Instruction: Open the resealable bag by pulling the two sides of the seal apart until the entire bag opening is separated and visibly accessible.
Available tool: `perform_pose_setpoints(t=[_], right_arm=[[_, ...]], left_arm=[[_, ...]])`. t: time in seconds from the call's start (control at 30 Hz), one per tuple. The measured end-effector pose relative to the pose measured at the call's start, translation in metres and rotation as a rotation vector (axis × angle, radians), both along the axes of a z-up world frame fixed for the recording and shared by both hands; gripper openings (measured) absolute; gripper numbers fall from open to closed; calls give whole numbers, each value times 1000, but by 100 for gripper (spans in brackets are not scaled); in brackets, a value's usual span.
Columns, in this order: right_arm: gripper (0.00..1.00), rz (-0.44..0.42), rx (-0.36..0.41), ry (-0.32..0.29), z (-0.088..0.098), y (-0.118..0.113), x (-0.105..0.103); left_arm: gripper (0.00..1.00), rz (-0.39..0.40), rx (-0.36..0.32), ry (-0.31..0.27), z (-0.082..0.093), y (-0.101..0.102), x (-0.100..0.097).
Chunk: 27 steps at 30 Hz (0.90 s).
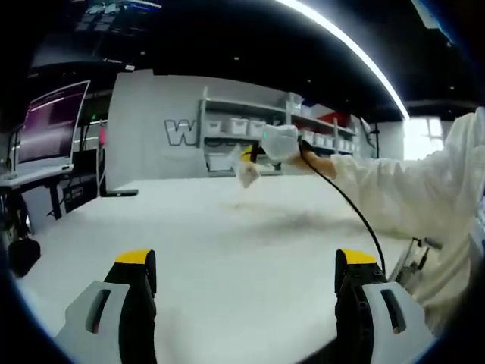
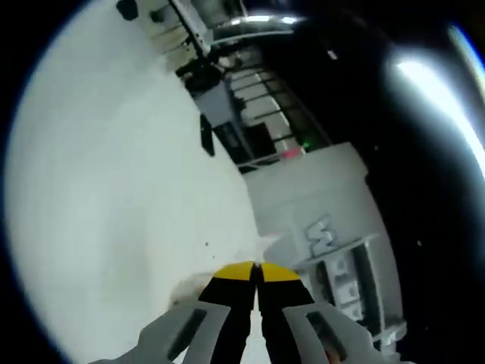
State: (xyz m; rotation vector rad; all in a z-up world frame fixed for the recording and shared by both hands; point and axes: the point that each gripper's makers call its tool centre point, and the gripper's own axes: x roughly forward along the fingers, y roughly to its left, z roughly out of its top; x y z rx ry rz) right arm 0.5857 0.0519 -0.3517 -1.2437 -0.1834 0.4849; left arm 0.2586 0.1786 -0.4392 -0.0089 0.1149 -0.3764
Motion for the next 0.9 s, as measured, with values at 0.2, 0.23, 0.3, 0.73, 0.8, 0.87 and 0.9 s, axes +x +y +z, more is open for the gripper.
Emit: perform_pose_setpoints(t=[0.2,0.23,0.3,0.73,0.8,0.87,0.9], right_arm=[[0,4,0,-13,8,-4,-4],[0,4,0,-15,9,-5,-5],[0,7,4,-19,12,-7,-8],[0,14,-2,-45,23,-17,-19],[0,16,-4,-51,24,-18,-23],[0,19,-2,-53,25,-18,-25],[0,21,-1,-53,25,-18,-26]], left_arm=[[97,0,8,-3,3,-4,-3],[97,0,10,-3,3,-4,-4],[97,-2,11,-3,4,-6,-4],[97,-4,12,-3,7,-13,-10],[97,-6,15,-1,7,-14,-11],[97,-5,18,1,6,-15,-12],[97,-3,19,3,6,-14,-12]])
